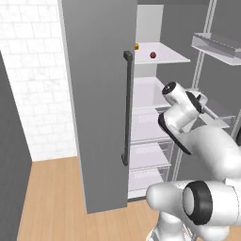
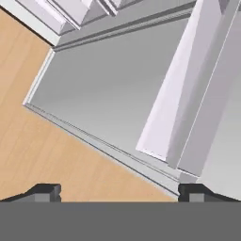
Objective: Take the strawberry from the fridge and place it on top of the pancake, located on the dining counter.
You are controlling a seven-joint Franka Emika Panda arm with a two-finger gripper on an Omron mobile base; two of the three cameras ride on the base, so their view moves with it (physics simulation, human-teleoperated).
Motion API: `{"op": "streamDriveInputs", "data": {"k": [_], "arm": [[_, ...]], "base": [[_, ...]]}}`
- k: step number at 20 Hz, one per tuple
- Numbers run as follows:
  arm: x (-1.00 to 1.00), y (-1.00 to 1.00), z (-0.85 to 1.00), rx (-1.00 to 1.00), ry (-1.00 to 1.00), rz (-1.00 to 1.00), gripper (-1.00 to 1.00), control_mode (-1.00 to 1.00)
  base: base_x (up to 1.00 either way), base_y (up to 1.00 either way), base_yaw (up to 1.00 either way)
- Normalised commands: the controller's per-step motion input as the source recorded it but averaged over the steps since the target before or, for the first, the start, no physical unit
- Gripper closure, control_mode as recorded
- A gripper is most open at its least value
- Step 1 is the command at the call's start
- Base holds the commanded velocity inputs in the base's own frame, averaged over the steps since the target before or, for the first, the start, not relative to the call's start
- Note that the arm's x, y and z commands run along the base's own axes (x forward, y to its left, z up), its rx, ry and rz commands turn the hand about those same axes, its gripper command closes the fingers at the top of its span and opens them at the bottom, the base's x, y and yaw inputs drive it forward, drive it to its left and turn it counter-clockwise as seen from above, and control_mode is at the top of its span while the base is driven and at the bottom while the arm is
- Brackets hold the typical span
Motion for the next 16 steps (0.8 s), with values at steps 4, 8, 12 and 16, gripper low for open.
{"op": "streamDriveInputs", "data": {"k": [4,8,12,16], "arm": [[-0.98,1.0,0.11,0.39,-0.33,0.14,-1.0,-1.0],[-0.83,0.96,0.22,0.46,-0.11,0.06,-1.0,-1.0],[-0.41,0.7,0.6,0.45,-0.14,-0.21,-1.0,-1.0],[-0.38,0.47,0.49,0.47,-0.06,-0.31,-1.0,-1.0]], "base": [[0.0,0.0,0.0],[0.0,0.0,0.0],[0.0,0.0,0.0],[0.0,0.0,0.0]]}}
